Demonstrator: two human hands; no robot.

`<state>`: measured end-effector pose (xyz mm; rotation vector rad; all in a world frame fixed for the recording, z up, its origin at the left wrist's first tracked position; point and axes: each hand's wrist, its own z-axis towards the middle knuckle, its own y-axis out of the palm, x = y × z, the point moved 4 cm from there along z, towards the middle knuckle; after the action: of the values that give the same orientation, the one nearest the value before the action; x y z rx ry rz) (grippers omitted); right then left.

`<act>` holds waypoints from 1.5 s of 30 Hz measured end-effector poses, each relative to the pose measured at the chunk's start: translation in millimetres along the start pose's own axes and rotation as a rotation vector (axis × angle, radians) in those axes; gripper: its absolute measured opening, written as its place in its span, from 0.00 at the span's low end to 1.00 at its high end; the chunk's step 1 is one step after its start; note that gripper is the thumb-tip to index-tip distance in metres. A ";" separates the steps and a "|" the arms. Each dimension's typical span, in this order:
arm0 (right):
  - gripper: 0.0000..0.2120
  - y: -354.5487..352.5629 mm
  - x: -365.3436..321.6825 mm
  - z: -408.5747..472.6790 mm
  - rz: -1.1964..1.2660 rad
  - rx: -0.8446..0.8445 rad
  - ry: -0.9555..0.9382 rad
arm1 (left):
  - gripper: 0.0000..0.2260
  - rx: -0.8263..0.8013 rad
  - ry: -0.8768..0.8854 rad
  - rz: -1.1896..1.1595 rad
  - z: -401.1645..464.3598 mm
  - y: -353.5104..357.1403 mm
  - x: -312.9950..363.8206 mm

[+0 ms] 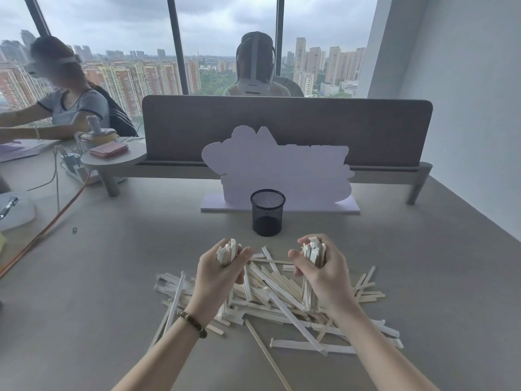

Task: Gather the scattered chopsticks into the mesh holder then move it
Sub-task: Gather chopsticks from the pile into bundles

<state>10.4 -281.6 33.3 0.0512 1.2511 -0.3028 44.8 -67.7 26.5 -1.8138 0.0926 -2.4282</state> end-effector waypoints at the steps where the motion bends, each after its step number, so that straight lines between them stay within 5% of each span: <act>1: 0.10 1.4 0.7 -0.2 0.010 0.002 0.010 | 0.16 -0.005 -0.005 0.000 -0.1 0.2 -0.4; 7: 0.27 -0.1 -7.1 5.5 0.103 0.086 0.019 | 0.25 0.018 0.022 -0.100 6.1 -2.5 16.0; 15: 0.12 -3.7 4.3 4.7 0.110 -0.006 0.043 | 0.18 0.015 -0.007 -0.086 0.5 -8.2 6.6; 22: 0.30 -4.3 -1.8 8.0 0.111 0.029 0.056 | 0.24 0.034 -0.027 -0.077 7.4 -5.3 4.0; 31: 0.22 -9.7 1.7 6.7 0.087 -0.025 0.041 | 0.24 0.015 -0.026 -0.051 4.3 -1.7 5.6; 38: 0.28 -12.7 -4.7 10.3 0.157 0.043 0.146 | 0.30 -0.015 -0.032 -0.144 9.5 0.7 8.2; 45: 0.27 -17.2 1.1 10.2 -0.006 -0.095 0.190 | 0.11 0.082 -0.256 -0.398 23.8 -10.9 -0.3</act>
<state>15.8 -300.3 37.7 -0.0056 1.4529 -0.2479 67.1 -56.4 34.2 -2.2651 -0.4215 -2.3554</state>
